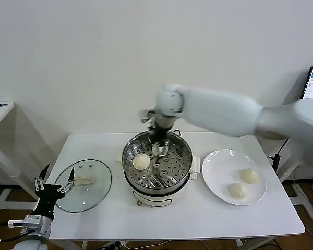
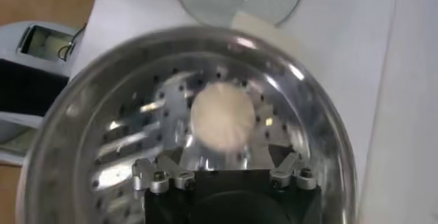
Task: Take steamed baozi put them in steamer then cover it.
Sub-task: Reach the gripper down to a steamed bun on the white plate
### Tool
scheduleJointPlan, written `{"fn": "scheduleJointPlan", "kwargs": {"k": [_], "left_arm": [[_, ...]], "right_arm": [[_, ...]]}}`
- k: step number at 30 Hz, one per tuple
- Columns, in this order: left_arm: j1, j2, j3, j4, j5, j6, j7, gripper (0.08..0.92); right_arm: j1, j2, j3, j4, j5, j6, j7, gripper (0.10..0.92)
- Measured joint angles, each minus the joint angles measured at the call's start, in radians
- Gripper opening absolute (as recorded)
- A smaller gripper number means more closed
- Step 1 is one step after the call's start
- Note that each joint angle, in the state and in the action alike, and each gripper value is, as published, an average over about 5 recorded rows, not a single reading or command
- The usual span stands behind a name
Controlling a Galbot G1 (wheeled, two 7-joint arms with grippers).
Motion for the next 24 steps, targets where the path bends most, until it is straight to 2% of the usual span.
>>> {"fn": "scheduleJointPlan", "kwargs": {"k": [6,13,24], "left_arm": [[0.008,0.003,0.007,-0.006,0.006,0.002,0.0,0.823],[0.019,0.006,0.018,-0.01,0.018,0.001,0.0,0.823],[0.023,0.004,0.042,-0.013,0.035,0.0,-0.003,0.823]], "right_arm": [[0.002,-0.222,0.018,0.074,-0.047,0.096,-0.066,0.823],[-0.182,-0.433,0.163,0.091,-0.19,0.214,-0.132,0.823],[-0.508,-0.543,0.402,0.05,-0.428,0.332,-0.15,0.823]]}}
